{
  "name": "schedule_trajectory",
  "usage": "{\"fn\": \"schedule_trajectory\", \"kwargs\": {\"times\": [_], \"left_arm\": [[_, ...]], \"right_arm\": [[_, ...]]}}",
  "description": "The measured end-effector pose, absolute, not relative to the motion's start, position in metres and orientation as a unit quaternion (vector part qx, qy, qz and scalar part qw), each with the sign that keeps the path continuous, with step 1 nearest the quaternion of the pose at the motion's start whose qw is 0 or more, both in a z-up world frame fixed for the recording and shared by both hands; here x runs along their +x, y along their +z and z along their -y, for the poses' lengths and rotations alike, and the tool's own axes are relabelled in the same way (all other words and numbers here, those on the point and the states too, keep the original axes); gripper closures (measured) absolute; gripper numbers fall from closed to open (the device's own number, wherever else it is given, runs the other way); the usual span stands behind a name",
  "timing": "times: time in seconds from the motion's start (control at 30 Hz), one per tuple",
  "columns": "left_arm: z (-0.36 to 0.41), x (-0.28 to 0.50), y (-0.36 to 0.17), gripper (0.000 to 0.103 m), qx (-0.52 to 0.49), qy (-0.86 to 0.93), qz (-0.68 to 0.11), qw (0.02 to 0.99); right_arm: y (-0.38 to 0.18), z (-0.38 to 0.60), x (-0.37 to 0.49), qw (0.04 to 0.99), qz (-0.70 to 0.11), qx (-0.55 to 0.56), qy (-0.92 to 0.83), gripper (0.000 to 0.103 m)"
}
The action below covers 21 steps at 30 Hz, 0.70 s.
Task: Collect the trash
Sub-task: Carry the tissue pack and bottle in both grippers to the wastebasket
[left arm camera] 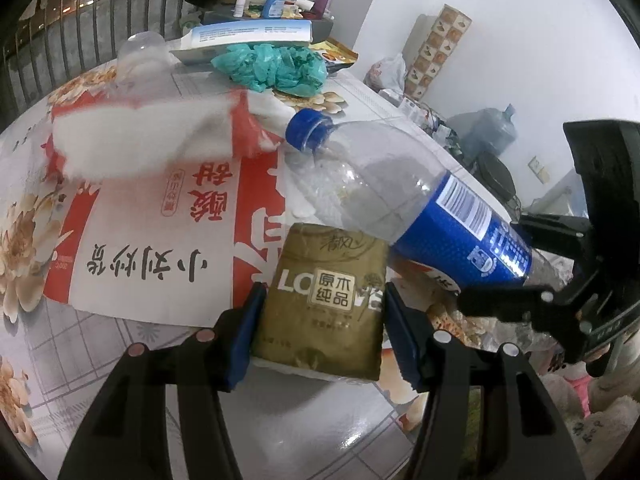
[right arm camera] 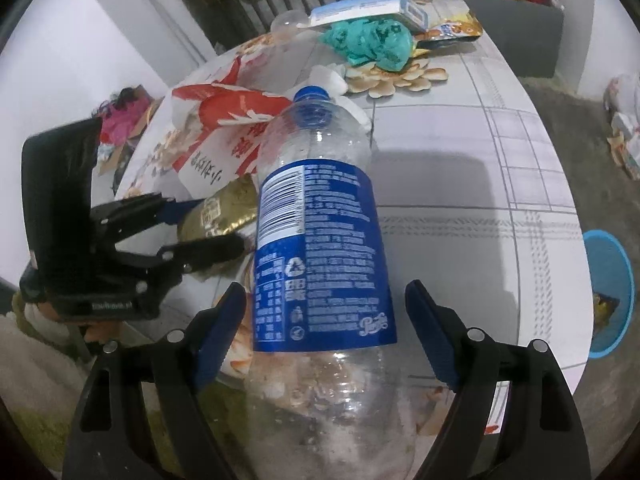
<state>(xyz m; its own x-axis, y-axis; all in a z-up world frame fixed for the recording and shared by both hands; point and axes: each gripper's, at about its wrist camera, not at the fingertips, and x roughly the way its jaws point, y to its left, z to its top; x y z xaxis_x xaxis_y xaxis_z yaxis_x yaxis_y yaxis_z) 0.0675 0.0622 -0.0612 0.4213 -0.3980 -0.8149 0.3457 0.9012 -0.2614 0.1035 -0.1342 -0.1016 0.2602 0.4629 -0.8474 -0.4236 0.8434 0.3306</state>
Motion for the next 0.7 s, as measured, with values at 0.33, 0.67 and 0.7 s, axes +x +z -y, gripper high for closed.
{"fn": "schedule_trajectory", "kwargs": {"times": [0.33,0.67,0.7], "left_arm": [[-0.063,0.066,-0.058,0.047,-0.031,-0.214,-0.491,0.844],[-0.06,0.065,-0.036,0.048,-0.038,-0.218,-0.474,0.852],[-0.057,0.066,-0.032,0.048,-0.036,-0.22,-0.471,0.853]], "right_arm": [[-0.099,0.155,0.091,0.797,-0.522,0.09,0.291,0.046],[-0.088,0.203,0.072,0.817,-0.472,0.181,0.278,0.048],[-0.087,0.209,0.07,0.819,-0.466,0.191,0.275,0.048]]}}
